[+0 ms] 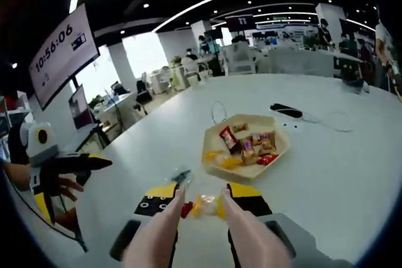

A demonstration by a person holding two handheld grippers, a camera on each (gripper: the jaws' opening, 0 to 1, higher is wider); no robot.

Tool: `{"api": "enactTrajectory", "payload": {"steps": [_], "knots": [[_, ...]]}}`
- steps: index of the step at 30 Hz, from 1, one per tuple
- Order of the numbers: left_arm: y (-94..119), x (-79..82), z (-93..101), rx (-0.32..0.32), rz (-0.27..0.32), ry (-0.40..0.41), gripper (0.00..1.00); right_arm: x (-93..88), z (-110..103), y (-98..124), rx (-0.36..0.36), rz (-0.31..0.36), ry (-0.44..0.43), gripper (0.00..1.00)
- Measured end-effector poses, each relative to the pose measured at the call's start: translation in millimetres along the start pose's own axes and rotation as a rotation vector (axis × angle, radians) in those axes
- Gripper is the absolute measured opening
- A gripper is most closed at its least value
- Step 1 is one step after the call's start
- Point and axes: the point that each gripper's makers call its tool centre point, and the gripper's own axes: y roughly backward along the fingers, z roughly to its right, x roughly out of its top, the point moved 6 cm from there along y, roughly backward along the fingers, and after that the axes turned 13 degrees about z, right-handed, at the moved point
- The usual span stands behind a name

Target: Place the target food into the container with the food tongs after gripping and lifting it, then release it inside without dropping or visibly crushing the food.

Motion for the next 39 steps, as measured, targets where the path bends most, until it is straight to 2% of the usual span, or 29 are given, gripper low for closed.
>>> {"api": "enactTrajectory", "payload": {"steps": [11, 25, 39], "knots": [[3.8, 0.0, -0.3, 0.016, -0.011, 0.010, 0.99, -8.9, -0.5, 2.0, -0.006, 0.000, -0.018, 0.29], [13.5, -6.4, -4.0, 0.061, -0.013, 0.039, 0.99, -29.3, -10.3, -8.6, 0.040, -0.056, -0.013, 0.29], [13.6, -10.1, -13.4, 0.086, -0.015, 0.065, 0.99, -36.2, -14.9, -18.3, 0.096, -0.084, 0.031, 0.29]]}}
